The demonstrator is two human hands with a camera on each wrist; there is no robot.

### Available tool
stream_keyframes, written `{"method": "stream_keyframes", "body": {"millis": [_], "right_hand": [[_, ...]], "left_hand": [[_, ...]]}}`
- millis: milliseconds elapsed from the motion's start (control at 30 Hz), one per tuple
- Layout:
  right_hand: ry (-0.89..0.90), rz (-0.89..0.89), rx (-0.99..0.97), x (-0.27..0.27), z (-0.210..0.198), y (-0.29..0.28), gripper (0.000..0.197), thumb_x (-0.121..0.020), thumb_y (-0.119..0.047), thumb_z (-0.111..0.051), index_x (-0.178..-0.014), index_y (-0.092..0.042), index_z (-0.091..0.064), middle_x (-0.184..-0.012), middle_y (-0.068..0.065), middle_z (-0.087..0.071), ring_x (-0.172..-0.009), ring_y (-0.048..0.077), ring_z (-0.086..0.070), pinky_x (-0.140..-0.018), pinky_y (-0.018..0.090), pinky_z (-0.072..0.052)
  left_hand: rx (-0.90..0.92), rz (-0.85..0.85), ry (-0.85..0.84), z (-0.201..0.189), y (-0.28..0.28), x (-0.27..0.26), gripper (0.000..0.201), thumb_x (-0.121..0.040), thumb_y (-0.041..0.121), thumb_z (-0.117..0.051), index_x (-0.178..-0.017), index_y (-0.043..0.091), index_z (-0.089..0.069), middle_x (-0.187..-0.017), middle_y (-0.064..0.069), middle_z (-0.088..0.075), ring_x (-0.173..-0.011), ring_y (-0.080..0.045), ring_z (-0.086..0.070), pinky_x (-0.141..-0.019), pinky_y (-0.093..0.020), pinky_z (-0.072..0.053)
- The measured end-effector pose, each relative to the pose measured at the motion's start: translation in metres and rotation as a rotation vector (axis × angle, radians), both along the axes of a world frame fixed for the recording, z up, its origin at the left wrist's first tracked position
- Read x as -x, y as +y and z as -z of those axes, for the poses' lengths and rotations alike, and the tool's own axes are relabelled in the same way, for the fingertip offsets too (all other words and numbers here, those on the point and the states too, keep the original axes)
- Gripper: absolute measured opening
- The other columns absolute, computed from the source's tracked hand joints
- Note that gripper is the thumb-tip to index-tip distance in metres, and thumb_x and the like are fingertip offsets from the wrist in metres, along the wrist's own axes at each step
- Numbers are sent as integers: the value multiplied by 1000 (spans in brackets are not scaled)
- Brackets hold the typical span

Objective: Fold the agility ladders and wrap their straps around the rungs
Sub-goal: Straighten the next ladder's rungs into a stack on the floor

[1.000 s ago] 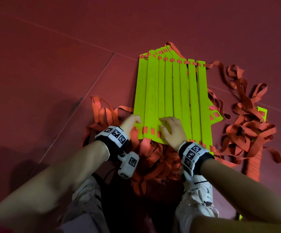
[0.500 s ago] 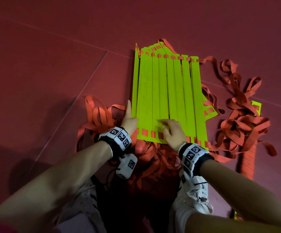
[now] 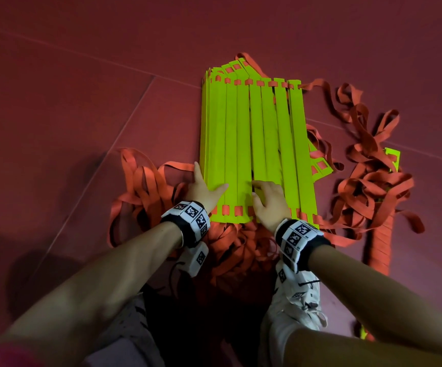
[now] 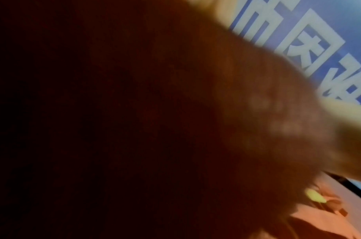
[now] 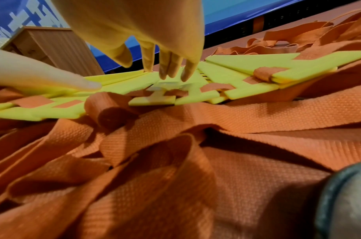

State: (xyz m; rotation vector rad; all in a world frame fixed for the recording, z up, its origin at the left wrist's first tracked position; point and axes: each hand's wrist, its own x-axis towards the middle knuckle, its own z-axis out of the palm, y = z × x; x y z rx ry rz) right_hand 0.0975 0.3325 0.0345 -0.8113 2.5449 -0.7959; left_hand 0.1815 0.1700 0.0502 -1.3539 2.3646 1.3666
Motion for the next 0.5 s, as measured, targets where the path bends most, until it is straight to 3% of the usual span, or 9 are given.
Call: {"method": "stream_keyframes", "body": {"millis": [33, 133, 233, 333, 433, 500], "right_hand": [[22, 31, -26, 1, 1, 1, 41, -95, -22, -51, -133, -6, -51, -131, 17, -51, -127, 34, -39, -103, 39, -32], [31, 171, -188, 8, 0, 6, 55, -89, -33, -54, -138, -10, -45, -139, 17, -42, -131, 34, -33, -105, 42, -31], [-24, 298, -324, 18, 2, 17, 62, -87, -34, -59, -141, -10, -39, -146, 17, -32, -136, 33, -25, -109, 42, -26], [-53, 335, -342, 26, 2, 25, 62, -85, -34, -61, -138, -11, -41, -145, 17, -32, -135, 34, -25, -108, 42, -28], [-123, 281, -368, 40, 0, 30, 60, -85, -32, -62, -138, -13, -43, -142, 17, -35, -131, 36, -31, -104, 42, -32], [-199, 304, -327, 51, -3, 31, 56, -85, -31, -61, -136, -10, -48, -138, 22, -42, -126, 39, -40, -102, 41, -35]], "left_hand": [[-30, -4, 12, 1, 1, 0, 92, -91, 37, -64, -155, 26, 1, -140, -19, -49, -103, -32, -61, -73, -30, -45], [-125, -18, 140, 5, 7, 1, 73, -98, 17, -53, -156, 24, -9, -151, -11, -40, -101, -20, -57, -81, -24, -42], [-198, -2, 242, 7, 10, -1, 64, -101, 9, -44, -156, 20, -13, -156, -5, -30, -131, -22, -45, -100, -21, -32], [-311, -42, 327, 6, 9, -5, 69, -98, 2, -48, -155, 21, -15, -155, -3, -33, -139, -21, -36, -114, -31, -29], [-387, -138, 367, 5, 5, -6, 70, -92, -2, -57, -152, 20, -28, -143, -4, -49, -128, -19, -49, -103, -28, -39], [-408, -175, 340, 4, 1, -6, 58, -93, 3, -59, -146, 15, -39, -135, -6, -55, -123, -21, -53, -95, -25, -40]]}}
